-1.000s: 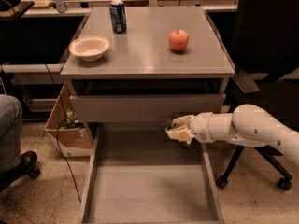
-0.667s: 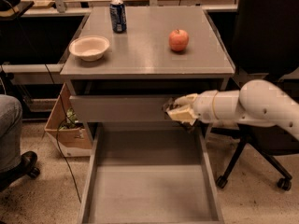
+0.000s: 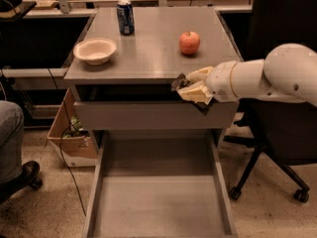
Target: Pick rxbar chocolate from middle drawer and place on counter
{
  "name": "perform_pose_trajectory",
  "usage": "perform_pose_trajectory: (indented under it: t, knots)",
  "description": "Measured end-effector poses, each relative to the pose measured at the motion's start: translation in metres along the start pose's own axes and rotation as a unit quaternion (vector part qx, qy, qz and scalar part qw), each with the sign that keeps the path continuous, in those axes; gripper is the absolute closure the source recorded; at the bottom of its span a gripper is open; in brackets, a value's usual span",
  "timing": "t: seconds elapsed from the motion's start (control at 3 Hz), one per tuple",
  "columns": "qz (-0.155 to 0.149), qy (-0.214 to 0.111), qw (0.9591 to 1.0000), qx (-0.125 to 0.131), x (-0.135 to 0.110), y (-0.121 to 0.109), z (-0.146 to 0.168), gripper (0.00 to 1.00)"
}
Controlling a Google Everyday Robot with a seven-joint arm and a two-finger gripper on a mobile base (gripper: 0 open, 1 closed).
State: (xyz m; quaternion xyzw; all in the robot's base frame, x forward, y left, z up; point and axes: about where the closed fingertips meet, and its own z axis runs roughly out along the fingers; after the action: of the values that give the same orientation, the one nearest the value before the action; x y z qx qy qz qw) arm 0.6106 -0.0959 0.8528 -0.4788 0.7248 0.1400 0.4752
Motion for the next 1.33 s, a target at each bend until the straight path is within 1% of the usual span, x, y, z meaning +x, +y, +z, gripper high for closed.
perform_pose_trajectory:
  t: [0.33, 0.67, 1.0, 1.33]
  knots:
    - [-0.038, -0.004, 0.9992, 0.015, -0.033, -0.038, -0.003, 1.00]
    - [-0.050, -0.006, 0.9985, 0.022, -0.045, -0.075, 0.005, 1.00]
    - [-0.063, -0.001, 0.9979, 0.015, -0.049, -0.105, 0.021, 1.00]
    - [-0.071, 0.005, 0.9975, 0.000, -0.039, -0.130, 0.048, 0.98]
